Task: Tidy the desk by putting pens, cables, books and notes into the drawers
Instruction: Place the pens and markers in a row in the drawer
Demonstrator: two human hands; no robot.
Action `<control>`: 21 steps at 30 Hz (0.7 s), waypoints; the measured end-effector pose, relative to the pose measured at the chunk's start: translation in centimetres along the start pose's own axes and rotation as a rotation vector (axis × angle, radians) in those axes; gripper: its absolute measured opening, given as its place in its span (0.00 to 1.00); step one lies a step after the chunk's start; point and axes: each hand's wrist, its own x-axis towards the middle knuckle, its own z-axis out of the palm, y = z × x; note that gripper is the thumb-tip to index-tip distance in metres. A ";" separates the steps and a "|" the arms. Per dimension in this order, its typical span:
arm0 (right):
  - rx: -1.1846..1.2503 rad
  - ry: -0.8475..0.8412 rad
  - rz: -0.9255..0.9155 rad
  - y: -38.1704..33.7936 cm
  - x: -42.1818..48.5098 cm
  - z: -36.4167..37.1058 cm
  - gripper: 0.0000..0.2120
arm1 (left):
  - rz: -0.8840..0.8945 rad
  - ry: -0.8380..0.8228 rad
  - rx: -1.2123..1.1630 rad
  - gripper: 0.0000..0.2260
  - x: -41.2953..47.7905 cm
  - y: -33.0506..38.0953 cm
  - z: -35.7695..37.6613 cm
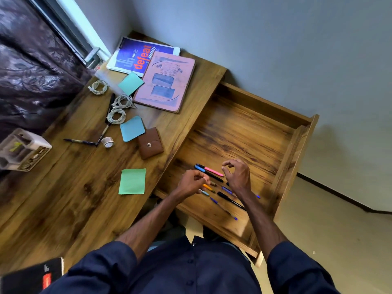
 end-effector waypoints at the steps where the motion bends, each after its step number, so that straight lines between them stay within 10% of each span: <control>1: 0.036 -0.003 -0.045 -1.2 0.2 0.3 0.05 | 0.028 0.009 0.003 0.07 -0.5 0.1 -0.6; 21: 0.105 -0.280 -0.508 -26.6 3.4 13.5 0.05 | 0.013 0.720 -0.084 0.05 -7.4 -7.1 -23.3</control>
